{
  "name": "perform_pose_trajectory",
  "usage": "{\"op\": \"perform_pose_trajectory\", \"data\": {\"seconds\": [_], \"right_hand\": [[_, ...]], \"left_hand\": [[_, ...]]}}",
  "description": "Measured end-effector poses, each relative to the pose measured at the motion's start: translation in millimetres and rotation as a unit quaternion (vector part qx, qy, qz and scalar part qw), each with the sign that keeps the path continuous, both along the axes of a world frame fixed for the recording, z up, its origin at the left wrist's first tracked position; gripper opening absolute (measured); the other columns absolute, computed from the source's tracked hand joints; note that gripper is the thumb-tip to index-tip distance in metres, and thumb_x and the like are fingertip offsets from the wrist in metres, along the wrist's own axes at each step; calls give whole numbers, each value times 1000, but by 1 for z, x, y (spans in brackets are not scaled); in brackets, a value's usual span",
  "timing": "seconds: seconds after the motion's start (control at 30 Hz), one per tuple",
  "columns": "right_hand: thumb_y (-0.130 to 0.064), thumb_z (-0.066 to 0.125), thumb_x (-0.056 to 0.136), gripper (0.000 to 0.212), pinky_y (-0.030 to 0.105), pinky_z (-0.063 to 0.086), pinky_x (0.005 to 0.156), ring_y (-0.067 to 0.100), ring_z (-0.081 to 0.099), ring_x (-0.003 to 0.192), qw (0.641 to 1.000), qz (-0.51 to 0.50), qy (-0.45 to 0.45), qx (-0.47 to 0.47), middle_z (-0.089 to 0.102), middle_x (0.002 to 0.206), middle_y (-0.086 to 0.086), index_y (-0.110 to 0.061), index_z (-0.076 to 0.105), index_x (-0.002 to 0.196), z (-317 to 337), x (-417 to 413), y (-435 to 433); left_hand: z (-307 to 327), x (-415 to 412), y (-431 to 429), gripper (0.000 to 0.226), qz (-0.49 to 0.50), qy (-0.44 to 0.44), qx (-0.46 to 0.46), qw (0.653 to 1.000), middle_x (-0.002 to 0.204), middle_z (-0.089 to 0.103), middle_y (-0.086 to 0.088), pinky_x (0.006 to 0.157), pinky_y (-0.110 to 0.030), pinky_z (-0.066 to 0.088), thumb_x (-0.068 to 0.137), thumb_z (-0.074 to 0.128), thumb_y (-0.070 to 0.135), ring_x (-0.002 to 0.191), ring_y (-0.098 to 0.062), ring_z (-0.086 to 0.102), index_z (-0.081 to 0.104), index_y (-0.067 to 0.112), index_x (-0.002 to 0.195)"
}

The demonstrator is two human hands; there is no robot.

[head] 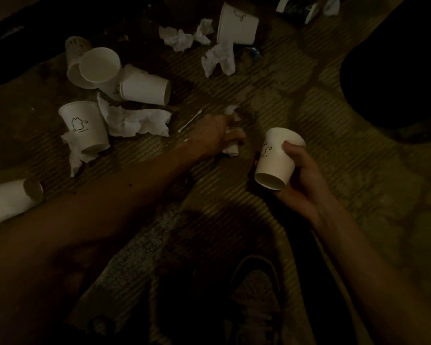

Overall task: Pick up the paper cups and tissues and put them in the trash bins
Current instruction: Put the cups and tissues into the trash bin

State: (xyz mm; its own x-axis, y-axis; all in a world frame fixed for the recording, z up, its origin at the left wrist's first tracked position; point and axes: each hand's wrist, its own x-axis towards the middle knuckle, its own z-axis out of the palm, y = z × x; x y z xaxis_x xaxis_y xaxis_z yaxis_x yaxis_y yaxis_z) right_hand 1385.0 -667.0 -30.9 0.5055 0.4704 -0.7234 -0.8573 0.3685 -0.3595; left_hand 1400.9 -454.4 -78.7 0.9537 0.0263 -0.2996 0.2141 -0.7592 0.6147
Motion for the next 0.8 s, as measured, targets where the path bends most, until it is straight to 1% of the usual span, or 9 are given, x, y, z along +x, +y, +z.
{"op": "perform_pose_trajectory", "data": {"seconds": [0.1,0.2,0.3,0.37,0.47,0.53,0.6,0.7,0.8], "right_hand": [[-31,78,71,66,39,58,74,24,72,90,1000,0,-19,-23,73,102,13,-10,54,129,2,-4,-2],[-39,72,75,65,35,58,70,24,71,99,992,25,-90,-89,72,112,12,-12,54,131,13,-6,1],[-39,77,67,64,34,58,71,22,71,99,970,-4,-186,-157,71,113,8,-16,58,124,35,0,3],[-43,82,52,82,32,58,68,16,71,96,944,-40,-246,-214,68,115,3,-20,53,125,56,10,1],[-54,78,47,90,23,57,73,1,65,102,865,-48,-396,-303,60,121,-11,-29,47,127,92,29,-11],[-59,75,49,86,21,57,76,2,61,109,804,-74,-473,-353,57,124,-14,-33,48,126,118,44,-22],[-56,78,55,77,23,57,79,6,62,110,757,-130,-523,-368,58,123,-10,-33,46,121,142,63,-33],[-37,84,68,58,16,54,74,2,65,98,682,-196,-584,-394,61,109,-7,-32,41,107,175,95,-55],[-41,83,69,51,11,51,75,-7,61,95,607,-223,-619,-445,59,100,-17,-37,42,98,201,123,-80]], "left_hand": [[5,-5,-5,27,80,-9,-91,993,79,61,15,58,-11,39,93,61,44,71,0,59,68,18,88],[25,-10,-29,32,176,-50,-213,960,57,65,12,46,-17,44,95,59,42,52,3,61,66,19,75],[56,-5,-59,38,207,-77,-268,938,78,71,13,63,-14,46,98,49,50,72,5,65,69,20,88],[85,6,-72,56,218,-71,-304,925,118,68,3,83,-14,44,98,37,59,103,-1,62,63,16,123],[136,27,-85,64,166,-86,-366,912,148,46,-6,113,-41,35,99,22,57,134,-19,45,42,16,145],[172,40,-96,49,131,-128,-393,901,140,50,-10,112,-51,35,97,26,49,130,-28,47,49,19,129],[206,55,-110,56,98,-170,-409,891,126,56,-25,103,-58,41,85,29,46,121,-41,51,57,8,113],[245,79,-135,46,35,-235,-355,904,135,50,-18,107,-55,37,79,28,41,127,-35,45,58,25,110],[269,110,-163,16,-5,-232,-353,907,127,42,1,106,-52,38,89,31,43,125,-25,41,44,34,91]]}}
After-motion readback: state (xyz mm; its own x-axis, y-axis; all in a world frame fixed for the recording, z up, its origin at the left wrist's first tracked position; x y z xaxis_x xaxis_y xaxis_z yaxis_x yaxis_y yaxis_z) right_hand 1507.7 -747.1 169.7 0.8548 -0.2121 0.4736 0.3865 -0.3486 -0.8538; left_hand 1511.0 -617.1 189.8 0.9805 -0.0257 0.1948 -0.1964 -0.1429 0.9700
